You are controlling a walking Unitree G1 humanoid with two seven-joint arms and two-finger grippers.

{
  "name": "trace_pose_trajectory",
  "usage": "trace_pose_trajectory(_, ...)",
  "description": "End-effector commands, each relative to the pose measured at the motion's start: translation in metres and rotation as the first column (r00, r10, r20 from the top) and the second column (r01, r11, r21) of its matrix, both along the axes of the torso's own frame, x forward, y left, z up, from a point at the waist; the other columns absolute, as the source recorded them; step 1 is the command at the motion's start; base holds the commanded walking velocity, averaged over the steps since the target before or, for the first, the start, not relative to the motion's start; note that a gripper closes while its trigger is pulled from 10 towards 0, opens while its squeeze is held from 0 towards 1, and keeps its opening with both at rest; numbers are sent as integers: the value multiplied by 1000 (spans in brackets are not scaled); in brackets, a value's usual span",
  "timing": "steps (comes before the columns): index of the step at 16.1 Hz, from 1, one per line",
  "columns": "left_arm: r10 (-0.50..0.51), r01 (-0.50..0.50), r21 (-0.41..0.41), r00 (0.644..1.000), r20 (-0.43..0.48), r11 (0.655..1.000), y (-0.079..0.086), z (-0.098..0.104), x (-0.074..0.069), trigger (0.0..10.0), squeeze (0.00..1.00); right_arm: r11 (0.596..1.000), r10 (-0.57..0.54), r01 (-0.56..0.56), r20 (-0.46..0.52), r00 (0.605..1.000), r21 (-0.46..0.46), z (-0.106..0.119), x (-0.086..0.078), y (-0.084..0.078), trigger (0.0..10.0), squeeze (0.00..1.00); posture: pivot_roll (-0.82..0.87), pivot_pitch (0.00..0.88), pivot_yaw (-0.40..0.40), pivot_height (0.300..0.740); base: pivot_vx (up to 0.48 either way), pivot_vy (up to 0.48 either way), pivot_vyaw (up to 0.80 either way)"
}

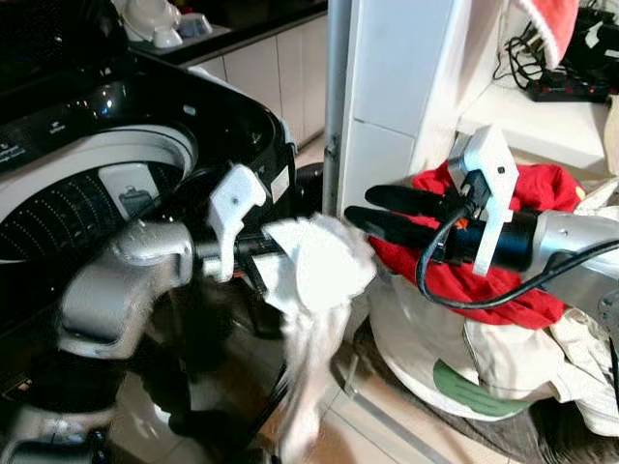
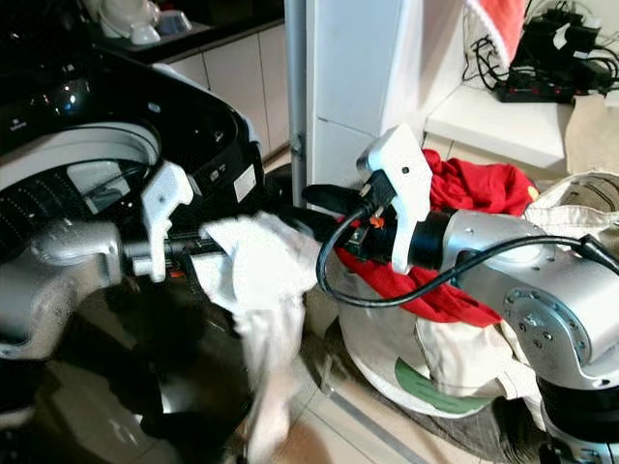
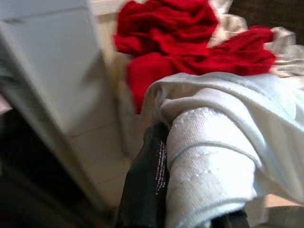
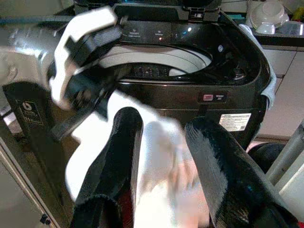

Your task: Clothes washing

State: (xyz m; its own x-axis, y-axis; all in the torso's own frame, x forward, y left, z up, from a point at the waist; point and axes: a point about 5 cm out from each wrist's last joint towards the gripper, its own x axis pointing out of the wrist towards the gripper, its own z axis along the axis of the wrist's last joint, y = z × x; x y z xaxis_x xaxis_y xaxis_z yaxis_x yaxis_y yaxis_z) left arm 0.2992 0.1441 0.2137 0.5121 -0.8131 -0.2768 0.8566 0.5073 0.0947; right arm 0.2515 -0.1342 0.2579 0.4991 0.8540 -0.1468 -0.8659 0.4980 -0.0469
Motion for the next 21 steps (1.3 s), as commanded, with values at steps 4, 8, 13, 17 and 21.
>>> trace_pose_trajectory(4, 448, -893, -147, 66, 892, 425, 130, 206, 51, 0, 0, 1000, -20, 20, 45, 999, 11, 7, 6, 1, 10000, 0, -65, 0, 37, 740, 0, 0, 0)
trace_pose_trajectory(8, 117, -908, -337, -317, 941, 249, 133, 285, 22, 0, 0, 999, -47, 46, 45, 998, 22, 6, 5, -1, 10000, 0, -78, 0, 55, 740, 0, 0, 0)
trace_pose_trajectory(13, 225, -935, 11, 97, 970, 354, 123, 193, 86, 0, 0, 999, -47, 46, 37, 998, 12, 4, 4, -2, 10000, 0, -84, 0, 49, 740, 0, 0, 0)
trace_pose_trajectory(17, 307, -887, 314, 419, 854, 339, 125, 113, 104, 0, 0, 999, -48, 48, 33, 998, 2, 4, 4, -3, 10000, 0, -94, 0, 50, 740, 0, 0, 0)
trace_pose_trajectory(21, 395, -653, 729, 736, 550, 203, 179, 37, 81, 0, 0, 999, -43, 43, 30, 999, -1, 3, 3, -2, 10000, 0, -87, 0, 48, 740, 0, 0, 0)
